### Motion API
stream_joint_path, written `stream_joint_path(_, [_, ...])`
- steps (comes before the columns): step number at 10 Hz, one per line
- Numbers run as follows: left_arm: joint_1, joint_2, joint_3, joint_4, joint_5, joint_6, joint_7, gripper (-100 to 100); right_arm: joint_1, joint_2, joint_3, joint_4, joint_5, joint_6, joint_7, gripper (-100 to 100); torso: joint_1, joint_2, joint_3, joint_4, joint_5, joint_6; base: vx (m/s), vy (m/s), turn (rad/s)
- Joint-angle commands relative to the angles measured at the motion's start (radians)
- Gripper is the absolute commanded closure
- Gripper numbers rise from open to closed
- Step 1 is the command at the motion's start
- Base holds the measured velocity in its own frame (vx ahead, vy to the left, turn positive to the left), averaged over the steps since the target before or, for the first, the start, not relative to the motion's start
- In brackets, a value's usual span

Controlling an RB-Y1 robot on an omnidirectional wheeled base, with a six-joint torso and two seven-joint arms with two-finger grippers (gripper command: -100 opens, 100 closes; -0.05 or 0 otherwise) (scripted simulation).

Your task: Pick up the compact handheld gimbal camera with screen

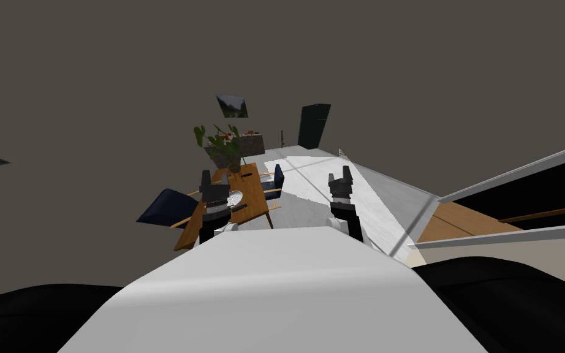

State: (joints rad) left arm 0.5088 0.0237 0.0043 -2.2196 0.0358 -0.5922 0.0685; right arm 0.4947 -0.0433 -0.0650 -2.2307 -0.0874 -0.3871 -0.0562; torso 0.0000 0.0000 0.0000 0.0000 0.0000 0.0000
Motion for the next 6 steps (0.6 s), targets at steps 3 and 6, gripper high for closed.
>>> stream_joint_path(3, [-0.033, 0.054, 0.006, 0.046, 0.005, 0.068, 0.011, -100, 0.000, 0.000, 0.000, 0.000, 0.000, 0.000, 0.000, 0, -0.001, 0.000, 0.000, 0.000, 0.000, 0.000, -0.002, -0.022, 0.025])
stream_joint_path(6, [-0.074, 0.087, 0.014, 0.105, 0.013, 0.155, 0.025, -100, 0.000, 0.000, 0.000, 0.000, 0.000, 0.000, 0.000, 0, -0.002, 0.000, 0.000, 0.000, 0.000, 0.000, 0.000, -0.031, 0.028])
